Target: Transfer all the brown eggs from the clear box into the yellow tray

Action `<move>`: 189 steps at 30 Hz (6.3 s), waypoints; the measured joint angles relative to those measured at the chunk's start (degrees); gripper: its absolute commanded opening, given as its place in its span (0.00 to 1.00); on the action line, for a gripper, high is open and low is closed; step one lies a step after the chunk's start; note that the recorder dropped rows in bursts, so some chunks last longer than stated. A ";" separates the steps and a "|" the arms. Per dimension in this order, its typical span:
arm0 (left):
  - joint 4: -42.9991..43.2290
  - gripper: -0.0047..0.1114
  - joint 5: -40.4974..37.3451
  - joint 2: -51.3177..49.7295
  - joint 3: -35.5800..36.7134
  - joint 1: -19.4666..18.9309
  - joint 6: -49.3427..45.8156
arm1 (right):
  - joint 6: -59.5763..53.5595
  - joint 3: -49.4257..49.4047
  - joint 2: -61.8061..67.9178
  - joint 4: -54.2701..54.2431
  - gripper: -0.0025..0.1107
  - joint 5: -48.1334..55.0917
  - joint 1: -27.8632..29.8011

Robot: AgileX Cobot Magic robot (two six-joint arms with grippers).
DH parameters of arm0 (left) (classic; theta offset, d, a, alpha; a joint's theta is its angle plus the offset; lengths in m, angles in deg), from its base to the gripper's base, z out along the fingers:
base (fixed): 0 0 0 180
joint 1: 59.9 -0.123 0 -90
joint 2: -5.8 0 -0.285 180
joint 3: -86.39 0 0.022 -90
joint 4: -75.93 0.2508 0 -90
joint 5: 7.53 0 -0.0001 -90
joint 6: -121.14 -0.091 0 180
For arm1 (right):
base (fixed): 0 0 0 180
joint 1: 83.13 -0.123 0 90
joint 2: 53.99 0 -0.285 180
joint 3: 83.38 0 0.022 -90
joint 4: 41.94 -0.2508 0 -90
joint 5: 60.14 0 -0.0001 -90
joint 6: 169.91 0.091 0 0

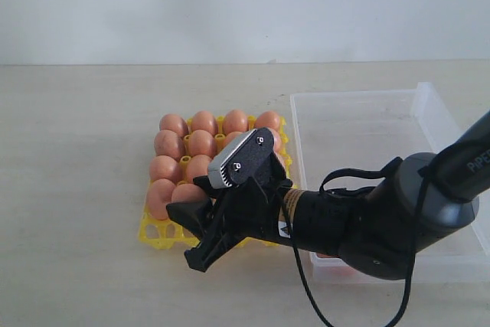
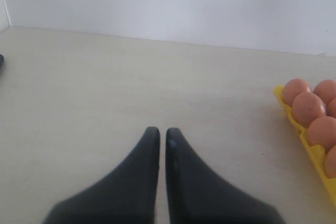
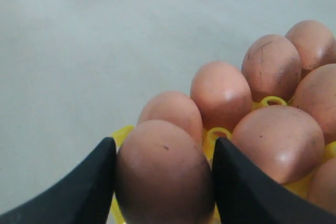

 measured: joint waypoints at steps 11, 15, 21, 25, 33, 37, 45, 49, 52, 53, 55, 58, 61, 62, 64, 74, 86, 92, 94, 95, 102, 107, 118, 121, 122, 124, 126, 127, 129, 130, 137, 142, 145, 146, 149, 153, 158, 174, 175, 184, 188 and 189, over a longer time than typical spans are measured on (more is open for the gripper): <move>0.00 0.08 0.00 0.00 0.00 0.00 0.00 | 0.00 0.00 0.00 0.64 0.20 0.00 0.00; 0.00 0.08 0.00 0.00 0.00 0.00 0.00 | 0.00 0.00 0.00 1.09 0.39 0.00 0.00; 0.00 0.08 0.00 0.00 0.00 0.00 0.00 | 0.00 0.00 0.00 1.08 0.45 -0.22 0.00; 0.00 0.08 0.00 0.00 0.00 0.00 0.00 | 0.00 0.00 0.00 1.08 0.43 -0.22 0.00; 0.00 0.08 0.00 0.00 0.00 0.00 0.00 | 0.00 0.00 0.00 1.08 0.43 -0.22 0.00; 0.00 0.08 0.00 0.00 0.00 0.00 0.00 | 0.00 0.00 0.00 1.08 0.43 -0.22 0.00; 0.00 0.08 0.00 0.00 0.00 0.00 0.00 | 0.00 0.00 0.00 1.08 0.43 -0.22 0.00; 0.00 0.08 0.00 0.00 0.00 0.00 0.00 | 0.12 0.00 0.00 0.32 0.43 -0.32 0.00; 0.00 0.08 0.00 0.00 0.00 0.00 0.00 | 0.12 0.00 0.00 0.21 0.43 -0.32 0.00; 0.00 0.08 0.00 0.00 0.00 0.00 0.00 | 0.12 0.00 0.00 0.21 0.43 -0.32 0.00; 0.00 0.08 0.00 0.00 0.00 0.00 0.00 | 0.12 0.00 0.00 0.07 0.43 -0.32 0.00; 0.00 0.08 0.00 0.00 0.00 0.00 0.00 | 0.12 0.00 0.00 0.07 0.43 -0.32 0.00; 0.00 0.08 0.00 0.00 0.00 0.00 0.00 | 0.12 0.00 0.00 0.07 0.43 -0.32 0.00; 0.00 0.08 0.00 0.00 0.00 0.00 0.00 | 0.12 0.00 0.00 0.07 0.43 -0.32 0.00; 0.00 0.08 0.00 0.00 0.00 0.00 0.00 | 0.12 0.00 0.00 0.07 0.43 -0.32 0.00; 0.00 0.08 0.00 0.00 0.00 0.00 0.00 | 0.58 0.00 -2.42 3.04 0.43 10.14 -0.03; 0.00 0.08 0.00 0.00 0.00 0.00 0.00 | 0.58 0.00 -2.51 3.25 0.02 10.28 -0.03; 0.00 0.08 0.00 0.00 0.00 0.00 0.00 | 0.58 0.00 -2.51 2.83 0.02 6.53 -0.03; 0.00 0.08 0.00 0.00 0.00 0.00 0.00 | 0.69 0.00 -2.51 2.33 0.02 4.35 -0.03; 0.00 0.08 0.00 0.00 0.00 0.00 0.00 | 0.69 0.00 -2.51 1.61 0.02 3.63 -0.03; 0.00 0.08 0.00 0.00 0.00 0.00 0.00 | -3.10 0.00 -2.51 -4.79 0.02 5.97 -0.03; 0.00 0.08 0.00 0.00 0.00 0.00 0.00 | -5.01 0.00 -2.51 -4.96 0.02 6.08 -0.03; 0.00 0.08 0.00 0.00 0.00 0.00 0.00 | -7.07 0.00 -2.51 -8.62 0.02 5.41 -0.03; 0.00 0.08 0.00 0.00 0.00 0.00 0.00 | -7.41 0.00 -2.51 -8.82 0.02 3.90 -0.03; 0.00 0.08 0.00 0.00 0.00 0.00 0.00 | -7.54 0.00 -2.51 -8.82 0.02 3.52 -0.03; 0.00 0.08 0.00 0.00 0.00 0.00 0.00 | -7.65 0.00 -2.51 -8.82 0.02 3.15 -0.03; 0.00 0.08 0.00 0.00 0.00 0.00 0.00 | -7.80 0.35 -2.51 -8.82 0.02 3.15 -0.03; 0.00 0.08 0.00 0.00 0.00 0.00 0.00 | -7.93 0.81 -2.40 -8.82 0.02 3.15 -0.03; 0.00 0.08 0.00 0.00 0.00 0.00 0.00 | -7.93 1.82 -1.91 -8.82 0.02 3.15 -0.03; 0.00 0.08 0.00 0.00 0.00 0.00 0.00 | -8.04 2.46 -1.47 -8.82 0.02 3.15 -0.03; 0.00 0.08 0.00 0.00 0.00 0.00 0.00 | -8.04 3.75 -0.16 -8.49 0.02 3.28 -0.03; 0.00 0.08 0.00 0.00 0.00 0.00 0.00 | -8.04 3.75 -0.16 -8.37 0.12 3.54 -0.03; 0.00 0.08 0.00 0.00 0.00 0.00 0.00 | -8.04 3.75 -0.16 -8.14 0.30 4.23 -0.03; 0.00 0.08 0.00 0.00 0.00 0.00 0.00 | -8.04 3.75 -0.16 -8.16 0.35 4.65 -0.03; 0.00 0.08 0.00 0.00 0.00 0.00 0.00 | -8.04 3.75 -0.16 -8.16 0.41 5.29 -0.03; 0.00 0.08 0.00 0.00 0.00 0.00 0.00 | -8.04 3.75 -0.16 -8.16 0.42 5.67 -0.03; 0.00 0.08 0.00 0.00 0.00 0.00 0.00 | -8.04 3.75 -0.16 -8.16 0.42 6.03 -0.03; 0.00 0.08 0.00 0.00 0.00 0.00 0.00 | -6.88 3.75 -0.16 -2.88 0.42 7.98 -0.03; 0.00 0.08 0.00 0.00 0.00 0.00 0.00 | -6.88 3.75 -0.16 -2.77 0.42 7.98 -0.03; 0.00 0.08 0.00 0.00 0.00 0.00 0.00 | -6.72 3.75 -0.16 -2.77 0.62 8.12 -0.03; 0.00 0.08 0.00 0.00 0.00 0.00 0.00 | -6.57 3.75 -0.16 -2.77 0.62 8.16 -0.03; 0.00 0.08 0.00 0.00 0.00 0.00 0.00 | -6.57 3.75 -0.16 -2.77 0.62 8.16 -0.03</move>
